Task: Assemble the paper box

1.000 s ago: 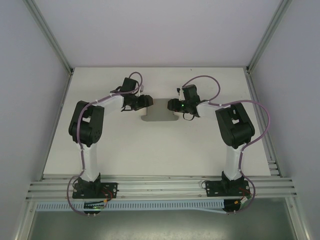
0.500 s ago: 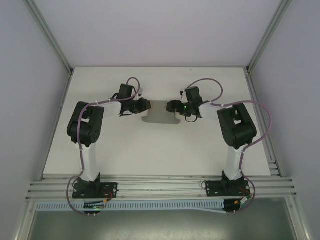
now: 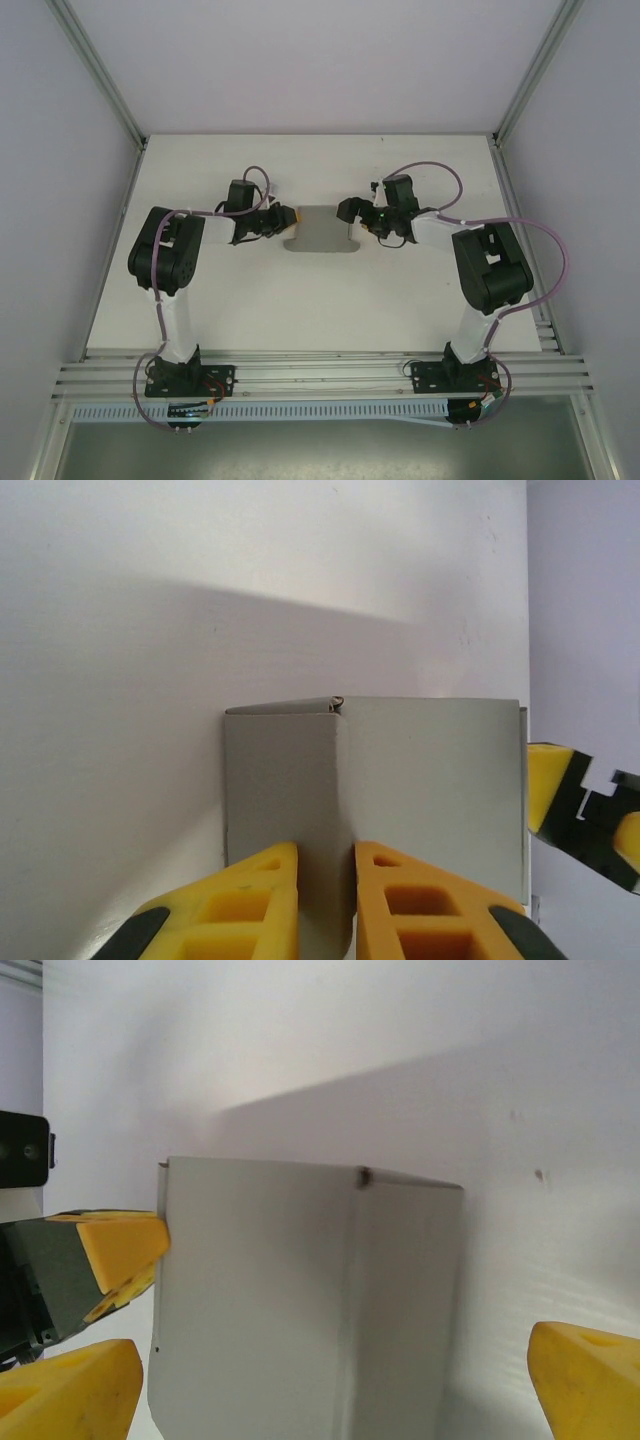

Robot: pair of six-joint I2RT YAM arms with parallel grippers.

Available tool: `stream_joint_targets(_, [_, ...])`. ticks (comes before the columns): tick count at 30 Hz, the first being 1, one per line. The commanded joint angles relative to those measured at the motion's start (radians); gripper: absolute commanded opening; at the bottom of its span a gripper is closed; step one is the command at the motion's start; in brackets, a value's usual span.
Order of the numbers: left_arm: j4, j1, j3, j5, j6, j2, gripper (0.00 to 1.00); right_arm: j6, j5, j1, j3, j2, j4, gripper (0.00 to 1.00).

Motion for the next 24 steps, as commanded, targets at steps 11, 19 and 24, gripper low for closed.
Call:
stream_joint_targets(11, [-0.001,0.020,-0.069,0.019,-0.035,0.017,0.09,0.208,-0.169,-0.004,-0.037,0.084,0.206,0.99])
stream_joint_targets(19, [-0.011,0.022,-0.085,0.022,0.013,-0.006,0.16,0.241,-0.208,0.006,0.016,0.149,0.252,0.93])
stream_joint_targets(24, [-0.030,0.022,-0.055,0.018,0.064,-0.022,0.18,0.311,-0.262,0.007,0.038,0.182,0.360,0.74])
